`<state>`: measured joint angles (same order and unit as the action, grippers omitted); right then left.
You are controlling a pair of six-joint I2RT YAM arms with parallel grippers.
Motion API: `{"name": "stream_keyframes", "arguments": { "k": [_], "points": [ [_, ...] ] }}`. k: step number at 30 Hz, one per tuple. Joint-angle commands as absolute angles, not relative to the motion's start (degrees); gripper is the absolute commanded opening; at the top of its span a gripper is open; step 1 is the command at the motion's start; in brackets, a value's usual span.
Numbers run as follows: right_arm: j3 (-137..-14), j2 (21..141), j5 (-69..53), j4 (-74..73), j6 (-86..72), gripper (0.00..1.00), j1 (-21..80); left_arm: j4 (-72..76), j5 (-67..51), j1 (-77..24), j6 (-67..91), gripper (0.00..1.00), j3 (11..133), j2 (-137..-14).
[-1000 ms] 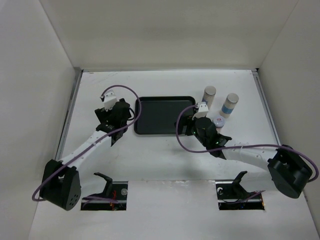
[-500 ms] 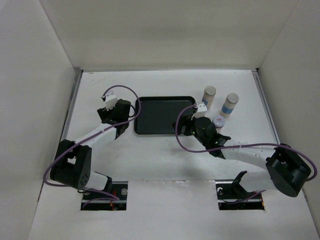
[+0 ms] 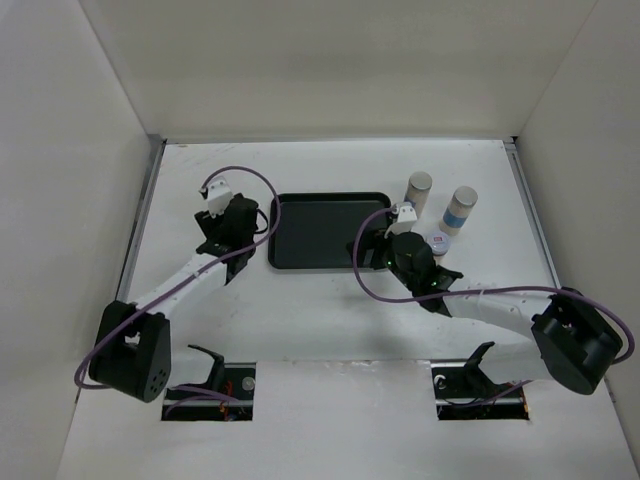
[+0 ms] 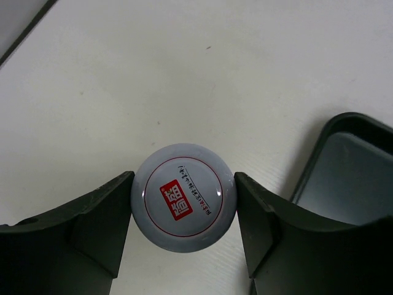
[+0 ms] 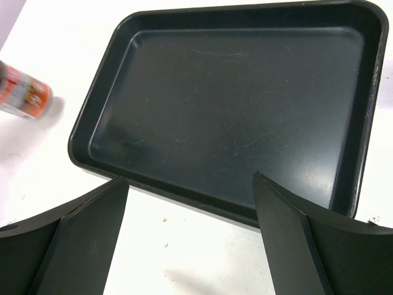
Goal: Organize the condiment bottles
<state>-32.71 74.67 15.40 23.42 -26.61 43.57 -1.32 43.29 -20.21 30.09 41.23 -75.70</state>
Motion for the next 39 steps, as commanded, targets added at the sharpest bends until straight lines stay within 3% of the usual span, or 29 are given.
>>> {"name": "stream_keyframes", "arguments": {
  "k": [1,7,21,23,27,30,36,38,39],
  "points": [
    [-32.43,73.65,14.59,27.07,-27.51,0.88,43.20,5.88,44.30,-23.32,27.52,0.26,47.45,-69.52],
    [-31.64,72.52,15.20,26.81,-28.39,0.87,41.70,9.13,40.79,-29.65,26.72,0.26,55.18,-77.94],
    [-30.85,71.10,16.17,26.01,-28.74,0.88,39.94,13.09,32.61,-30.89,26.72,0.27,70.22,-103.97],
    [-30.67,71.19,16.35,25.93,-28.74,0.88,39.51,12.92,32.96,-31.07,26.81,0.36,69.96,-104.76],
    [-30.76,70.67,17.22,25.93,-28.30,0.94,39.68,13.27,33.22,-31.42,27.68,0.69,66.72,-103.11],
    [-30.67,70.40,18.19,25.66,-28.04,0.98,39.59,14.15,33.75,-32.03,28.12,0.80,62.86,-98.81],
    [-31.20,69.00,20.91,24.62,-27.25,0.96,39.07,19.85,37.61,-33.79,28.83,0.92,50.74,-83.70],
    [-32.60,67.94,21.62,22.25,-27.07,0.87,38.72,23.01,38.49,-34.49,29.26,0.90,45.47,-77.72],
    [-33.65,67.33,22.23,20.50,-27.16,0.78,38.54,24.42,38.58,-34.67,29.70,0.85,42.92,-74.82]
  ]
}}
